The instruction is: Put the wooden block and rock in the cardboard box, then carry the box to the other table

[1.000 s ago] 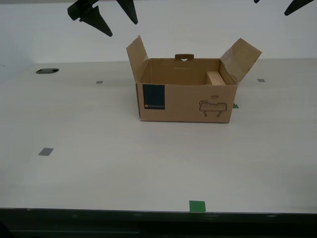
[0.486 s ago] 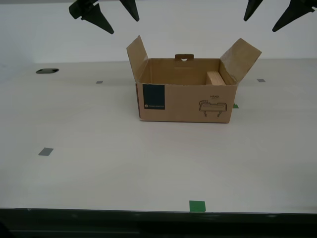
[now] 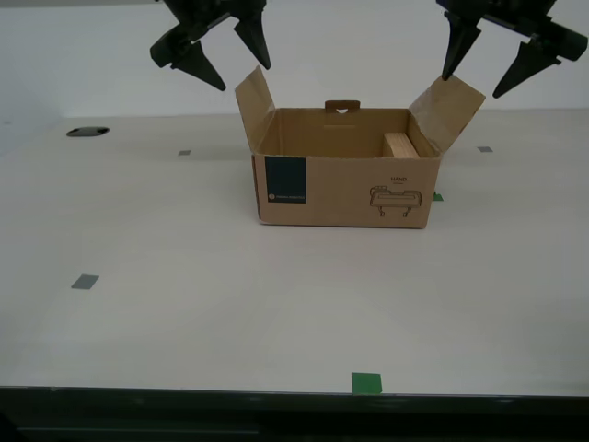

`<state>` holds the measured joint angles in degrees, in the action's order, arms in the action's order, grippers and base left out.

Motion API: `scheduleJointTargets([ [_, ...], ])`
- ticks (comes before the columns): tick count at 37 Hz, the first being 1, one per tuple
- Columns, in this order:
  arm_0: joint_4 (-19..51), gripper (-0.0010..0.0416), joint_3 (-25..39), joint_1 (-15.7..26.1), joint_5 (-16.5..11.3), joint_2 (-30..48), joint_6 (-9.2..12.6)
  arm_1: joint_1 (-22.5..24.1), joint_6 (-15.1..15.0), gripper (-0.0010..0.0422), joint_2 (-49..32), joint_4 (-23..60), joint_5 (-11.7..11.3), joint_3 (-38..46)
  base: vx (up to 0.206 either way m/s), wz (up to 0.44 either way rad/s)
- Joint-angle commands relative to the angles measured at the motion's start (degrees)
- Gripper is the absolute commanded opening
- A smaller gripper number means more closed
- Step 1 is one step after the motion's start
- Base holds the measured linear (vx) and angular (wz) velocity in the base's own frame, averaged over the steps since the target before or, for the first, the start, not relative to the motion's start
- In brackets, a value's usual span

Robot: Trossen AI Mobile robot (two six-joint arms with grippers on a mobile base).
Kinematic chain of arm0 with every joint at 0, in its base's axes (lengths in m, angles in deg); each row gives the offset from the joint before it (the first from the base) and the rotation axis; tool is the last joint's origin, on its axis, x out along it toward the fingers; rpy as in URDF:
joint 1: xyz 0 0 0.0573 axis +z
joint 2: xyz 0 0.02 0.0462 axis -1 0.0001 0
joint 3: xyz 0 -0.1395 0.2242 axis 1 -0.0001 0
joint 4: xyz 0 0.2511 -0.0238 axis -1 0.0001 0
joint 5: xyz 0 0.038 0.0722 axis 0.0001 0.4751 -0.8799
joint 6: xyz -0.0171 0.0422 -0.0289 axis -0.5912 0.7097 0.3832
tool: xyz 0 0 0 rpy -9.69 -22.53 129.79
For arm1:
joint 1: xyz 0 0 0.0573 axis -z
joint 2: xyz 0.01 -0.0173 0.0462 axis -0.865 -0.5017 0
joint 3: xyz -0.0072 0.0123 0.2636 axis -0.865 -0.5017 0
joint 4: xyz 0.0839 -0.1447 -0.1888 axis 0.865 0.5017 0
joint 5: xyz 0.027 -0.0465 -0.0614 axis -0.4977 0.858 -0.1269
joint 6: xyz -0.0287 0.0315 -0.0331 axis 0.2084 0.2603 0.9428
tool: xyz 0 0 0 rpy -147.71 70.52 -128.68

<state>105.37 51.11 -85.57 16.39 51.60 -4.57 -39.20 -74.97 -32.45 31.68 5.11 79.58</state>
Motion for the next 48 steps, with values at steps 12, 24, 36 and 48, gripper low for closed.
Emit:
scheduleJointTargets([
  [12,-2.82,0.0393,0.11,0.09,-2.54,7.17,-0.55,0.22,0.90,0.0398,-6.43,-1.27,0.46,-0.04,0.000,0.000],
  [24,-8.22,0.0393,0.07,0.13,-5.40,8.09,0.20,0.55,2.89,0.0398,-7.26,-4.94,0.48,0.20,0.000,0.000],
  [36,-9.64,0.0393,0.04,0.17,-6.47,8.09,1.42,0.85,3.08,0.0398,-11.43,-5.97,2.86,0.48,0.000,0.000],
  [48,-13.05,0.0393,-0.90,0.20,-6.47,8.09,1.95,0.90,3.17,0.0398,-11.45,-6.45,2.82,0.48,0.000,0.000],
])
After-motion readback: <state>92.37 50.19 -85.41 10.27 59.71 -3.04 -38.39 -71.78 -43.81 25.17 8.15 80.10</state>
